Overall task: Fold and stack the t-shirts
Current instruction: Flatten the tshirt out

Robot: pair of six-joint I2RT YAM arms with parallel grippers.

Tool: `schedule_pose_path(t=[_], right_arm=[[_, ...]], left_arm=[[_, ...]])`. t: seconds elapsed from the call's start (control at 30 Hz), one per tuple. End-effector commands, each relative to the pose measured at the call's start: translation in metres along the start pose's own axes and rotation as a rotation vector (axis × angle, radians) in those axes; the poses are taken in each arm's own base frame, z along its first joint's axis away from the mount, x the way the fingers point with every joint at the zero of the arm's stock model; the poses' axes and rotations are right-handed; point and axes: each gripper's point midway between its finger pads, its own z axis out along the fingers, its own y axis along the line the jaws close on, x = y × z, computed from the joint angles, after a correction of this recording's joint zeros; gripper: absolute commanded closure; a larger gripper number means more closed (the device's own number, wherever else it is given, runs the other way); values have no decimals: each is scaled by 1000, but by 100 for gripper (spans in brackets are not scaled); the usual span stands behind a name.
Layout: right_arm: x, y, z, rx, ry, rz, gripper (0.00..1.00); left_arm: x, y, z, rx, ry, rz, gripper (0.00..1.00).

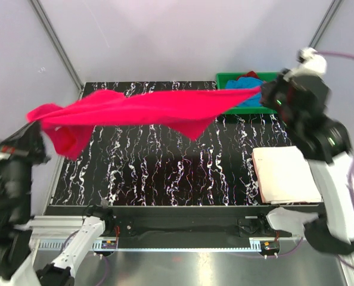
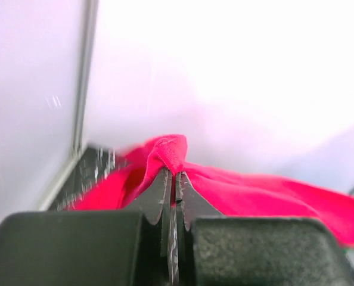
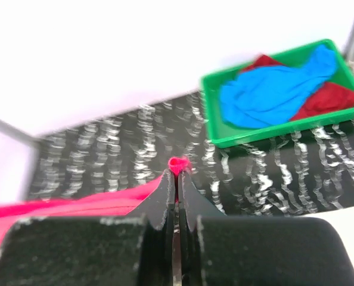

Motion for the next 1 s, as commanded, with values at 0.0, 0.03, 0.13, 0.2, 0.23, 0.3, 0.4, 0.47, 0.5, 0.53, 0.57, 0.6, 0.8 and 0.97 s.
schedule_pose_path(t=[0.0, 0.03, 0.13, 0.2, 0.23, 0.3, 0.4, 0.47, 0.5, 0.53, 0.57, 0.6, 0.8, 0.97], right_arm=[[9, 1, -34, -119, -7, 113, 100], [15, 6, -46, -173, 15, 140, 100], [34, 9, -81, -294, 74, 217, 100], [41, 7, -95, -322, 87, 288, 100], [42, 5, -97, -317, 85, 306, 100], [47, 5, -86, -292, 94, 310, 100], [61, 12, -41, -209, 137, 224, 100], [76, 14, 5, -115, 172, 145, 100], [67, 19, 20, -102, 147, 128, 100], [71, 18, 40, -62, 151, 96, 100], [93, 20, 78, -19, 207, 50, 100], [87, 26, 96, -24, 203, 64, 100], [132, 35, 256, -9, 301, -20, 72], [189, 5, 297, 94, 528, -72, 44]], left_arm=[[-23, 8, -22, -4, -86, 41, 100], [-28, 7, -29, 8, -108, 31, 100], [-31, 10, -45, 16, -133, -12, 100], [-16, 11, -40, 11, -98, -21, 100], [-7, 12, -35, 7, -75, -18, 100], [24, 20, -18, -56, 9, -31, 100], [70, 22, 22, -114, 146, 6, 100], [110, 25, 56, -162, 257, 53, 100], [120, 26, 69, -177, 270, 59, 100], [133, 27, 82, -190, 289, 73, 100], [160, 32, 107, -228, 318, 94, 100], [173, 33, 119, -240, 327, 100, 100], [294, 84, 227, -393, 558, 205, 96], [320, 104, 269, -419, 722, 121, 36]])
